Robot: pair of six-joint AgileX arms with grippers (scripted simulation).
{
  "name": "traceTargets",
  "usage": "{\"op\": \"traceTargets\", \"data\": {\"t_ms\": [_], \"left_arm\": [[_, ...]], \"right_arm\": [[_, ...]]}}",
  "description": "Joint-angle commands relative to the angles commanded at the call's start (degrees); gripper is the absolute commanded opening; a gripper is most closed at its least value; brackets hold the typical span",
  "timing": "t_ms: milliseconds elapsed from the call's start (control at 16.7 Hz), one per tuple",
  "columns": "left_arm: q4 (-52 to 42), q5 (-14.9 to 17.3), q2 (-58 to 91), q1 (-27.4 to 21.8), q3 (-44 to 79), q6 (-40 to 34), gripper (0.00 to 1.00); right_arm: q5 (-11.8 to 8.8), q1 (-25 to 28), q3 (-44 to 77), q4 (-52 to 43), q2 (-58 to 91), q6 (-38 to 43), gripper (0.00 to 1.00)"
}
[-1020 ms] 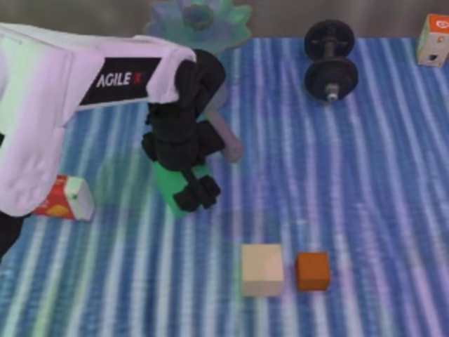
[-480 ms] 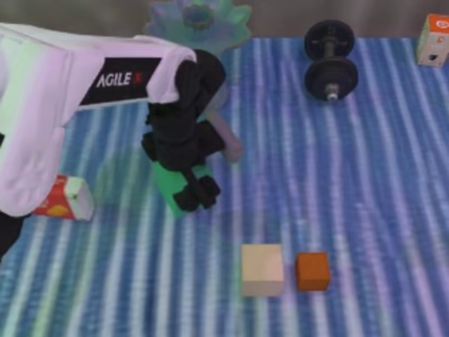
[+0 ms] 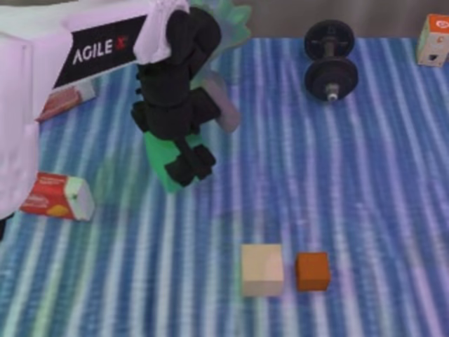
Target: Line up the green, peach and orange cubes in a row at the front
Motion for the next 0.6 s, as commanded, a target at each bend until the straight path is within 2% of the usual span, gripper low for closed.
{"op": "traceTargets", "data": {"t_ms": [360,600], "left_arm": [[-0.55,-0.02,-0.48,-0.27,0.25,0.18,0.00],[1.19,-0.08,-5.89,-1.90,-6.19,4.02,0.00]], "right_arm": [[0.00,0.00,0.00,0.00,0.00,0.00,1.00],[0.00,0.00,0.00,0.00,0.00,0.00,1.00]]}}
